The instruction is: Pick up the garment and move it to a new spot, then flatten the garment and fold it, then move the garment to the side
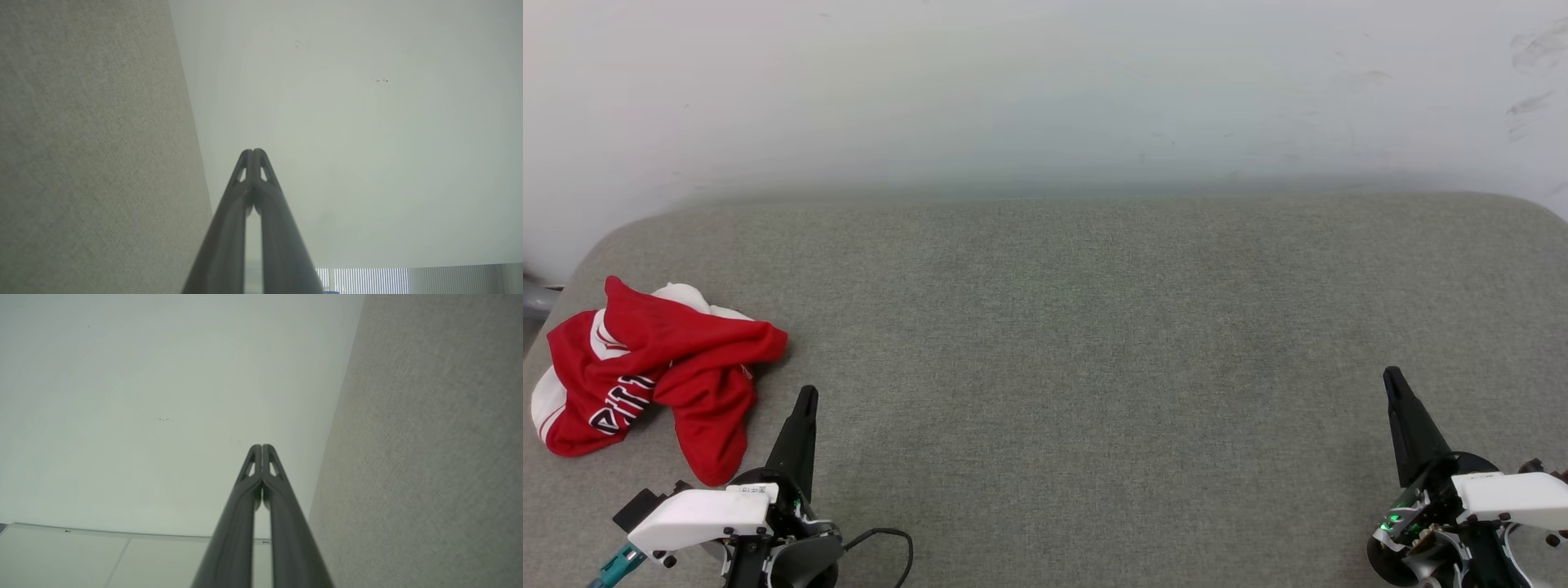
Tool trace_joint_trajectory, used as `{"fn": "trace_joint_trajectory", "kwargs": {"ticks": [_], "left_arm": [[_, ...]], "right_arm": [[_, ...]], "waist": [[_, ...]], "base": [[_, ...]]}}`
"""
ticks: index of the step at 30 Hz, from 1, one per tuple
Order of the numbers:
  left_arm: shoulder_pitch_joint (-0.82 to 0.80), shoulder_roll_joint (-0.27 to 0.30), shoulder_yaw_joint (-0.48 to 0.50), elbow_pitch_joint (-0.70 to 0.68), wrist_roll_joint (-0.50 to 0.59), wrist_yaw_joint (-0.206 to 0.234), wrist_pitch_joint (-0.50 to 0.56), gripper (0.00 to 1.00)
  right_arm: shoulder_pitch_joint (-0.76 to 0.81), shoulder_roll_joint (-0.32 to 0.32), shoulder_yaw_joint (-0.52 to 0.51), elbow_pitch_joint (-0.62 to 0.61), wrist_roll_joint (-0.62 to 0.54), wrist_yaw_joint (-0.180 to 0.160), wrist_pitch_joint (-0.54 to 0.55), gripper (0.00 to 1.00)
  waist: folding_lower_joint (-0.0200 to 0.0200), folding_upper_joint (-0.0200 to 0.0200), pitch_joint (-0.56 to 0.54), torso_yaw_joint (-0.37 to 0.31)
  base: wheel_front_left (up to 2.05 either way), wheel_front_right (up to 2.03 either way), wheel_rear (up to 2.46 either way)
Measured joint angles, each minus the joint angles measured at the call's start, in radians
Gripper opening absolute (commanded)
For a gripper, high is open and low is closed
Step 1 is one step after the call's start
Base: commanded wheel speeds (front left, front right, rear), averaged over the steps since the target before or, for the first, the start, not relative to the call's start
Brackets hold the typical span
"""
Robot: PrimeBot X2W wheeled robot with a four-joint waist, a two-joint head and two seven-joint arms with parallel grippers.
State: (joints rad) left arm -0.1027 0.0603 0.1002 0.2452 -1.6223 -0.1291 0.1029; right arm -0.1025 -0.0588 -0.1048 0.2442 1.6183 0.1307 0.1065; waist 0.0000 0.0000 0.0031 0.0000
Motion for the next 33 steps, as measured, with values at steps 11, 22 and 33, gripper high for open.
{"fn": "trace_joint_trajectory", "kwargs": {"ticks": [11,22,33], "left_arm": [[0.0,-0.002,0.002,0.0,0.0,0.0,0.0,0.0],[0.0,-0.003,0.003,0.0,0.002,0.0,0.001,0.0],[0.047,-0.013,-0.005,0.036,0.004,0.0,-0.02,1.0]], "right_arm": [[0.0,0.001,-0.001,0.0,0.0,0.0,0.001,0.0],[0.0,0.001,-0.002,0.0,0.0,0.0,0.001,0.0],[0.052,0.006,0.005,0.045,-0.008,0.0,-0.02,1.0]], "waist": [[0.0,0.0,0.0,0.0],[0.0,0.0,0.0,0.0],[0.0,0.0,0.0,0.0]], "base": [[0.0,0.0,0.0],[0.0,0.0,0.0],[0.0,0.0,0.0]]}}
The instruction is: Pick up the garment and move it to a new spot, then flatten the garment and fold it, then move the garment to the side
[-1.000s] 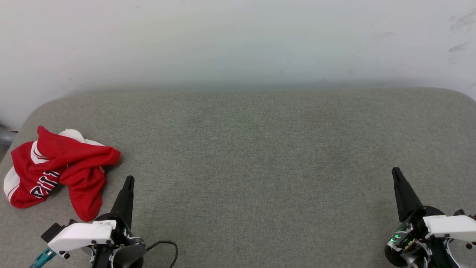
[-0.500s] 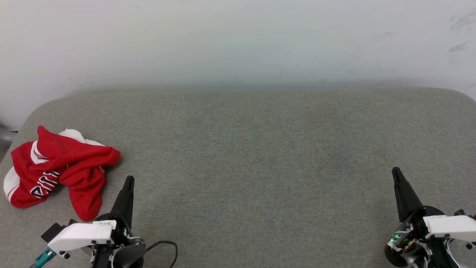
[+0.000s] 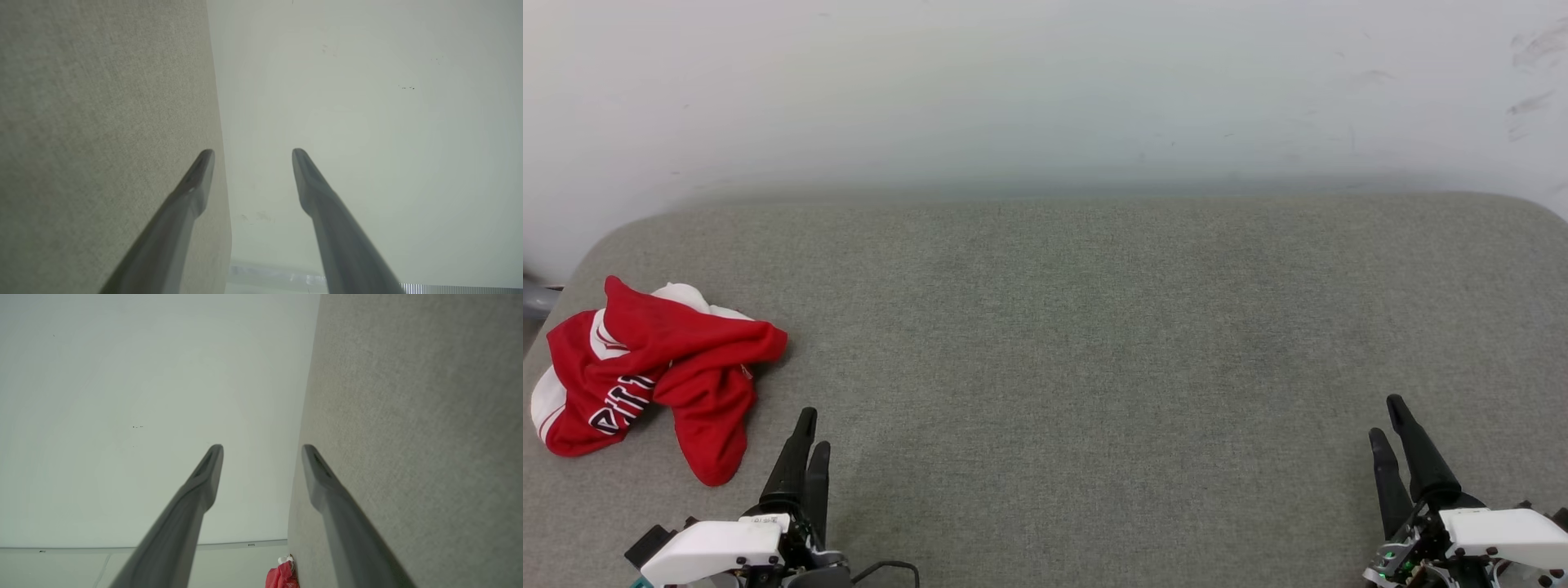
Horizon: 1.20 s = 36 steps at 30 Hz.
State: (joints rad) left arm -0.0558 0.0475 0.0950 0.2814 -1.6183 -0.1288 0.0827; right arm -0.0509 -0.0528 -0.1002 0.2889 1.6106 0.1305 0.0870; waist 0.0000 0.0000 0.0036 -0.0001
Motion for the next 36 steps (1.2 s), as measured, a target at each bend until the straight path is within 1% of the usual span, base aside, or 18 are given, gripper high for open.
{"fn": "trace_joint_trajectory", "kwargs": {"ticks": [4,9,19,26,36], "left_arm": [[0.0,0.0,-0.002,-0.012,0.041,0.0,-0.018,1.0],[0.0,0.0,0.005,-0.027,0.123,0.002,-0.043,1.0],[0.0,0.0,0.001,-0.097,0.32,0.051,-0.084,1.0],[0.0,0.0,-0.024,-0.135,0.486,0.09,-0.109,1.0],[0.0,0.0,-0.063,-0.169,0.712,0.13,-0.145,1.0]], "right_arm": [[0.0,0.0,0.001,-0.007,-0.037,0.0,-0.019,1.0],[0.008,0.001,0.0,-0.035,-0.123,0.0,-0.043,1.0],[0.015,0.001,-0.004,-0.107,-0.333,0.0,-0.084,1.0],[0.021,0.001,-0.002,-0.16,-0.498,0.0,-0.112,1.0],[0.035,0.001,0.033,-0.215,-0.736,0.0,-0.147,1.0]], "waist": [[0.0,0.0001,0.001,0.0],[0.0,0.0,0.002,0.0],[0.0,0.0,0.004,0.0],[0.0,0.0,0.005,0.0],[0.0,0.0,0.007,0.0]], "base": [[0.0,0.0,0.0],[0.0,0.0,0.0],[0.0,0.0,0.0],[0.0,0.0,0.0],[0.0,0.0,0.0]]}}
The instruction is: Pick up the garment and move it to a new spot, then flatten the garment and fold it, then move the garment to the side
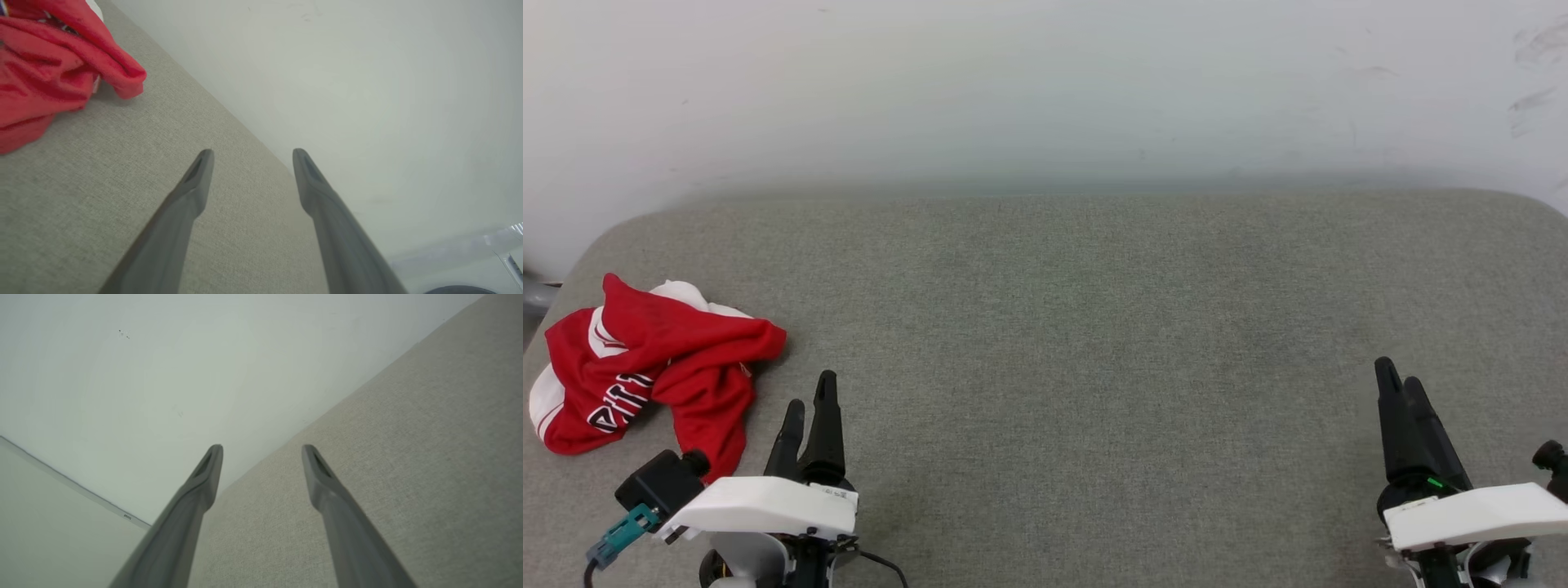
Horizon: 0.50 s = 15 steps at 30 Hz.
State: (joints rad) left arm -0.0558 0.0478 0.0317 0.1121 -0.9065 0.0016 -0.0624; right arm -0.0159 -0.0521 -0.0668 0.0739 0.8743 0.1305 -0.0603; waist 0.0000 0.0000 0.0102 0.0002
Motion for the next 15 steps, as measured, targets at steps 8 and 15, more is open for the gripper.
{"fn": "trace_joint_trajectory", "kwargs": {"ticks": [8,15], "left_arm": [[0.0,0.002,-0.029,-0.011,0.144,0.034,-0.025,1.0],[0.005,0.011,-0.055,-0.01,0.243,0.061,-0.046,1.0]], "right_arm": [[0.018,0.0,0.022,-0.017,-0.161,0.0,-0.025,1.0],[0.023,0.0,0.027,-0.016,-0.268,0.0,-0.046,1.0]], "waist": [[0.0,0.0,0.002,0.0],[0.0,0.0,0.004,0.0]], "base": [[0.0,0.0,0.0],[0.0,0.0,0.0]]}}
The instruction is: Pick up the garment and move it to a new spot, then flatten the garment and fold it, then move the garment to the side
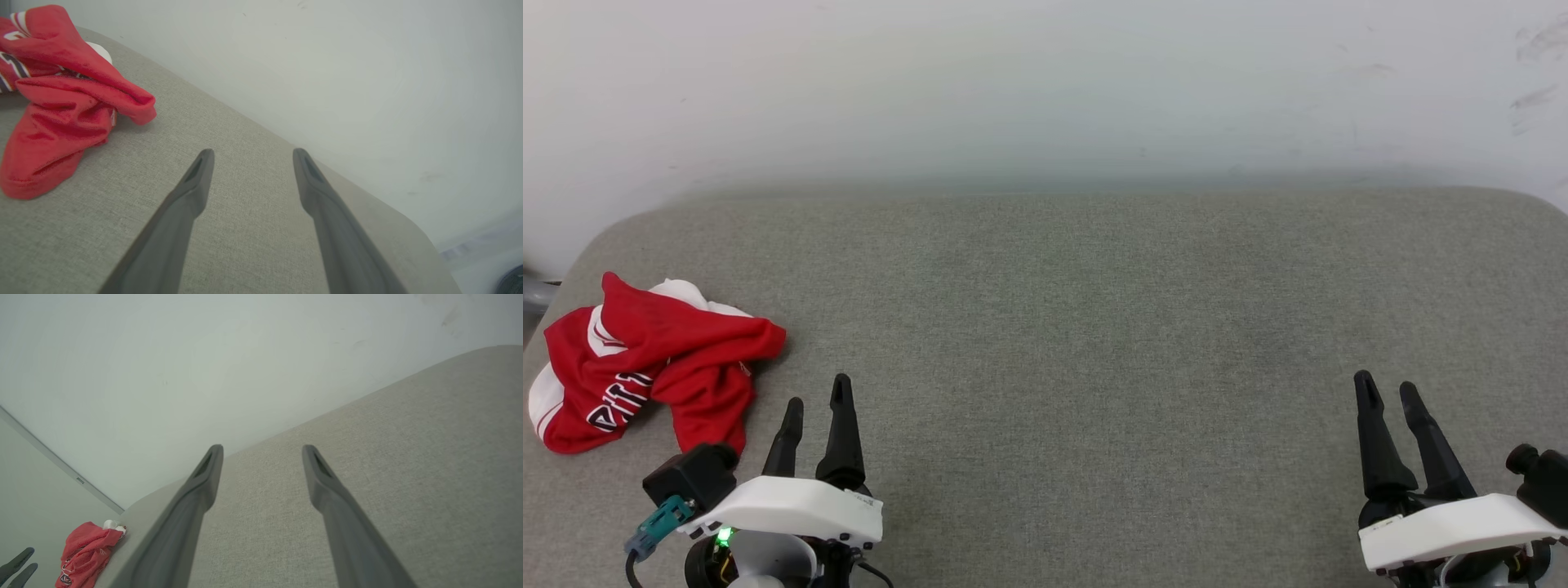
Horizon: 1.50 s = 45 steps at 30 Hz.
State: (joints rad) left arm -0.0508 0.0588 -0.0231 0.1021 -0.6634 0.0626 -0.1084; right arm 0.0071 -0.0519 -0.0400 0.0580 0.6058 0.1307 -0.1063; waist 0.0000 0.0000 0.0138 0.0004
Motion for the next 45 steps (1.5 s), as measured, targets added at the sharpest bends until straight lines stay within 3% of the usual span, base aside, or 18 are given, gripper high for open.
{"fn": "trace_joint_trajectory", "kwargs": {"ticks": [24,45], "left_arm": [[0.005,0.029,-0.069,-0.018,0.254,0.06,-0.063,1.0],[0.017,0.022,-0.078,-0.043,0.421,0.034,-0.107,1.0]], "right_arm": [[0.021,0.0,0.003,-0.002,-0.275,0.0,-0.063,1.0],[0.04,0.0,0.008,-0.027,-0.43,0.0,-0.108,1.0]], "waist": [[0.0,0.0,0.012,-0.001],[0.0,0.0,0.013,-0.001]], "base": [[0.0,0.0,0.0],[0.0,0.0,0.0]]}}
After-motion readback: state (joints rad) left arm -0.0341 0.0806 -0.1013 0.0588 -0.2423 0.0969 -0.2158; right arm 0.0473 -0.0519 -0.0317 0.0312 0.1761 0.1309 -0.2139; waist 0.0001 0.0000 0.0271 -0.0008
